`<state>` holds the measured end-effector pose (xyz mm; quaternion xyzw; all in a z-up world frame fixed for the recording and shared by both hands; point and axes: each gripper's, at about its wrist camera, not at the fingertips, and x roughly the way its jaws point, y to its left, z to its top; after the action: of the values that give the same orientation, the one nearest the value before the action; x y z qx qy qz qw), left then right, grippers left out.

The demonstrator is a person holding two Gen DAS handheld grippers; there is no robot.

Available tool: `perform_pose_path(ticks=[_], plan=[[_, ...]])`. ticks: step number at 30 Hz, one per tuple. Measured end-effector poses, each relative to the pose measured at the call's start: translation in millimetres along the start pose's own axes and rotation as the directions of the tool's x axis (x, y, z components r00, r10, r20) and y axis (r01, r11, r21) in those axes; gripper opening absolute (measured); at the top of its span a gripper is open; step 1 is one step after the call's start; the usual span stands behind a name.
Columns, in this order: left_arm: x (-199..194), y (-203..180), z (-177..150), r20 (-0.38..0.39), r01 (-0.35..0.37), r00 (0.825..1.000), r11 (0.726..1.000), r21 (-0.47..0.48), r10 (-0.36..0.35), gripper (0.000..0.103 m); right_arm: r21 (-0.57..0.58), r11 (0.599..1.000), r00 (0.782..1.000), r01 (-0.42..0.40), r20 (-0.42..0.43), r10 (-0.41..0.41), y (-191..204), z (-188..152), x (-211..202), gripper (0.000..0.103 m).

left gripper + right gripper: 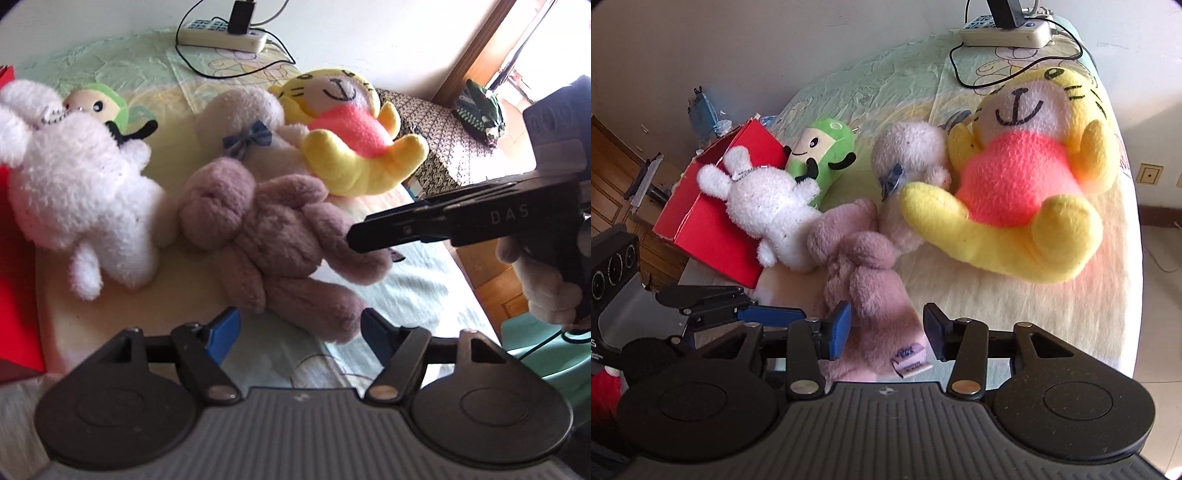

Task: Organize objects
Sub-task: 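Carry the pink teddy bear with the right gripper over the red box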

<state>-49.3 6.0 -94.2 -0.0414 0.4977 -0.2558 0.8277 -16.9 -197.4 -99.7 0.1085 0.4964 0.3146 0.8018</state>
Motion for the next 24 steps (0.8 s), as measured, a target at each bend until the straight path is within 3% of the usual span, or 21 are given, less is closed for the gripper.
perform_pose_path(ticks=[4, 8, 14, 19, 24], plan=[[10.8, 1.5, 5.2, -0.006, -0.001, 1.000, 1.000, -0.022, 0.001, 0.083, -0.025, 0.999, 0.999, -0.024, -0.039, 0.023, -3.7, 16.5, 23.6, 0.050], [21.2, 6.4, 11.7, -0.012, -0.001, 1.000, 0.999, -0.040, 0.001, 0.083, 0.031, 0.995, 0.993, -0.098, -0.063, 0.100, -11.7, 25.6, 35.5, 0.051], [30.3, 6.6, 17.7, -0.025, -0.015, 1.000, 0.999, -0.043, 0.014, 0.082, 0.059, 0.988, 0.986, -0.141, -0.082, 0.145, -6.9, 24.2, 37.9, 0.044], [32.4, 8.2, 16.7, -0.037, -0.032, 0.999, 0.999, -0.041, 0.030, 0.071, 0.063, 0.985, 0.983, -0.163, -0.070, 0.167, 0.3, 19.8, 25.9, 0.030], [24.1, 7.5, 14.7, -0.026, -0.032, 0.999, 0.999, -0.041, 0.031, 0.061, 0.037, 0.987, 0.987, -0.155, -0.041, 0.157, 18.5, 7.9, 9.7, 0.028]])
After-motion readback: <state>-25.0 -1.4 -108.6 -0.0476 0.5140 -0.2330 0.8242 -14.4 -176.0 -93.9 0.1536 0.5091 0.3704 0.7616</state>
